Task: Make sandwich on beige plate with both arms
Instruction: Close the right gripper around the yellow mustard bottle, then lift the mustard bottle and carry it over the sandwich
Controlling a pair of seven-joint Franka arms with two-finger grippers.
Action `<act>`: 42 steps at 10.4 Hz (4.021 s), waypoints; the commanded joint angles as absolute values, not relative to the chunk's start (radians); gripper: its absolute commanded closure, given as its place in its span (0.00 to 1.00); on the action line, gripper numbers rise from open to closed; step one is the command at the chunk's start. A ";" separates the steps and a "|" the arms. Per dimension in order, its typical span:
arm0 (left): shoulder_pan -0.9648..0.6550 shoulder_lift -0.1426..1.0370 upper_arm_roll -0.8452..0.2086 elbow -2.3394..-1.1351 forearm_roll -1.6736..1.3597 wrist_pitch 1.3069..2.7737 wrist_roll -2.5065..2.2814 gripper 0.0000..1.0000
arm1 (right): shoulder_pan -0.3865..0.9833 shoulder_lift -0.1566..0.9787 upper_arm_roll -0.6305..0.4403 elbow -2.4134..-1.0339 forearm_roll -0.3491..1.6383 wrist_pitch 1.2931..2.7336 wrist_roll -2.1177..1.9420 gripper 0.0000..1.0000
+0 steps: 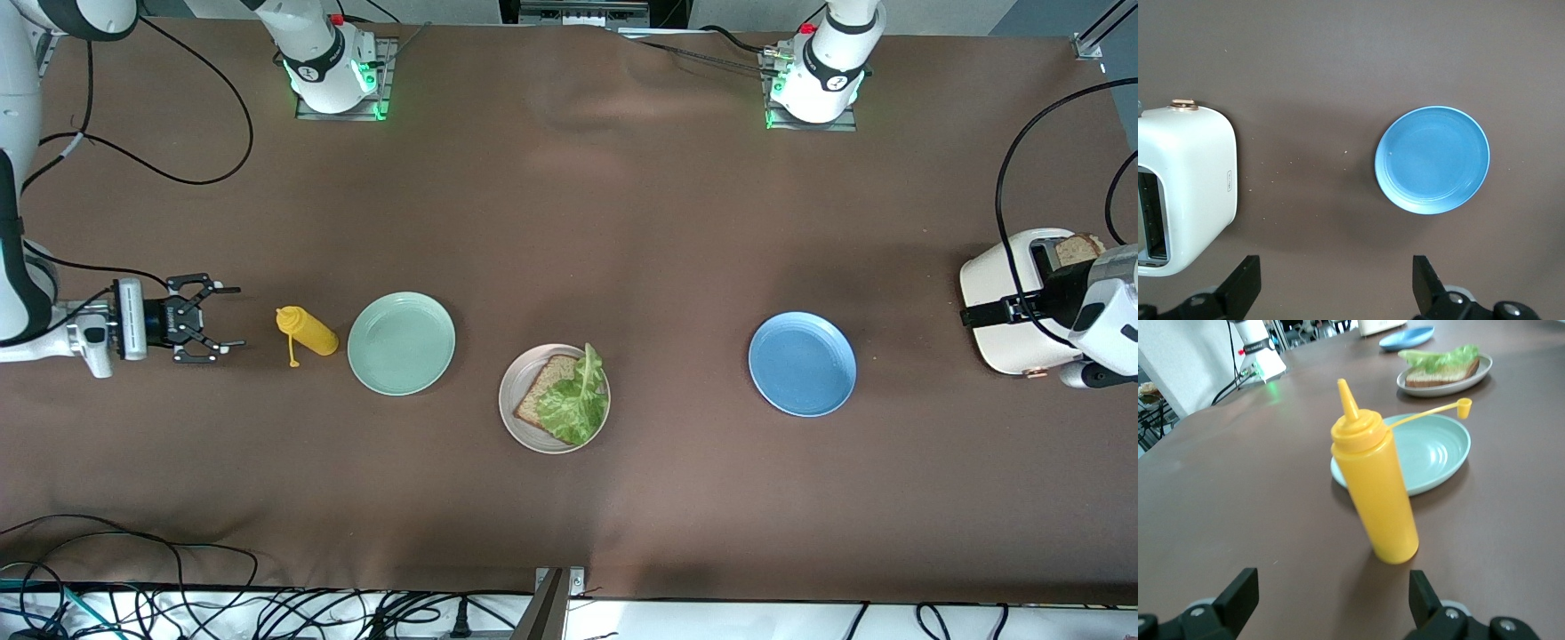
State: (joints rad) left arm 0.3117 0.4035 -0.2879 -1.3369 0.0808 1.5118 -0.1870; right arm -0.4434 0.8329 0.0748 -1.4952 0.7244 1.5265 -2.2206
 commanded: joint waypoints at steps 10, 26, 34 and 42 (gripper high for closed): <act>0.318 0.400 -0.287 -1.324 0.087 1.505 -0.166 0.00 | -0.436 1.008 0.235 -1.476 0.930 1.686 -2.440 0.00; 0.333 0.403 -0.288 -1.325 0.081 1.505 -0.178 0.00 | -0.416 0.814 0.247 -1.445 0.676 1.758 -2.222 1.00; 0.327 0.407 -0.288 -1.325 0.081 1.505 -0.179 0.00 | 0.165 0.531 0.048 -1.443 0.167 1.948 -1.111 1.00; 0.333 0.407 -0.288 -1.325 0.083 1.505 -0.175 0.00 | 0.807 0.726 -0.090 -1.326 -0.655 1.831 -0.453 1.00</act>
